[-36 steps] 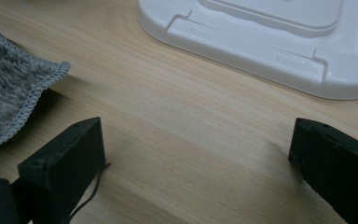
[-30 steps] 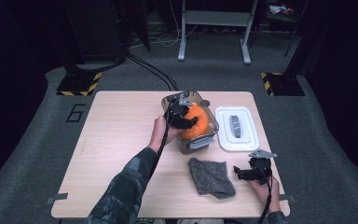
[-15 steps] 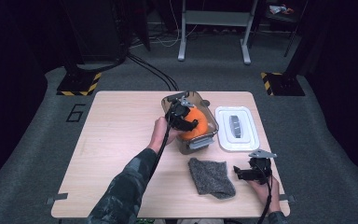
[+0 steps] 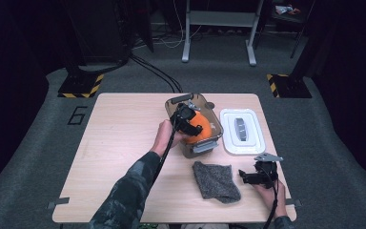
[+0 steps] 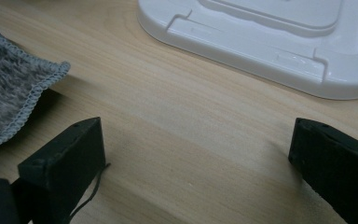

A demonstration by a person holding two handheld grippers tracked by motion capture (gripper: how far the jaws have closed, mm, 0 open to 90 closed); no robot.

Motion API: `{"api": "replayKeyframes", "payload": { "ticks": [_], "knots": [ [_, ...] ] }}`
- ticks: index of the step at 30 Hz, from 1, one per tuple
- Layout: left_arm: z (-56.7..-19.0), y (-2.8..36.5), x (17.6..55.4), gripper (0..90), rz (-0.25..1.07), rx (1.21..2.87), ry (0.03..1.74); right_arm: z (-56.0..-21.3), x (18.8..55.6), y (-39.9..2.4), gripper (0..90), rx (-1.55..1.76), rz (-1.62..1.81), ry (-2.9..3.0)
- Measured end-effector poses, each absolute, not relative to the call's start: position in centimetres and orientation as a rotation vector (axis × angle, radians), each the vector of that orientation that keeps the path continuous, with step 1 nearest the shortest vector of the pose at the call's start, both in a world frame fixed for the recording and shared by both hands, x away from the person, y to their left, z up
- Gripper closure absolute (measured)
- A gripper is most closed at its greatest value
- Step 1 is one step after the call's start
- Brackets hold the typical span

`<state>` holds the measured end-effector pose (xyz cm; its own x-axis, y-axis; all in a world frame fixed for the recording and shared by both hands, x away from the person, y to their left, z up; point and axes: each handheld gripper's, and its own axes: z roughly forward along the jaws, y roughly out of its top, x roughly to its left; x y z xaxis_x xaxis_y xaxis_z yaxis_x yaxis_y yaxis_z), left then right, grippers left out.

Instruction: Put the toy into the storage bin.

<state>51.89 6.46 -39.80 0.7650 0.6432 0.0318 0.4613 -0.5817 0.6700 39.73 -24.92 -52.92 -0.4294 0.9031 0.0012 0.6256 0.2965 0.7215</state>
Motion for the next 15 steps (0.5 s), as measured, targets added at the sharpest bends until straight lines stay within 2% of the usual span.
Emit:
{"api": "replayKeyframes", "payload": {
  "ticks": [9, 12, 15],
  "knots": [
    [-39.96, 6.41, 52.15, 28.0, 0.332, 2.318, 0.847, -52.92, 39.73, -24.91, 2.8, 1.37, 0.924, 2.161],
    [-39.56, 6.64, 52.01, 27.5, 0.324, 2.282, 0.839, -52.93, 39.73, -24.9, 2.9, 1.371, 0.924, 2.16],
    [-39.12, 6.77, 51.75, 23.0, 0.317, 2.267, 0.826, -52.92, 39.73, -24.9, 2.8, 1.371, 0.924, 2.161]
  ]
}}
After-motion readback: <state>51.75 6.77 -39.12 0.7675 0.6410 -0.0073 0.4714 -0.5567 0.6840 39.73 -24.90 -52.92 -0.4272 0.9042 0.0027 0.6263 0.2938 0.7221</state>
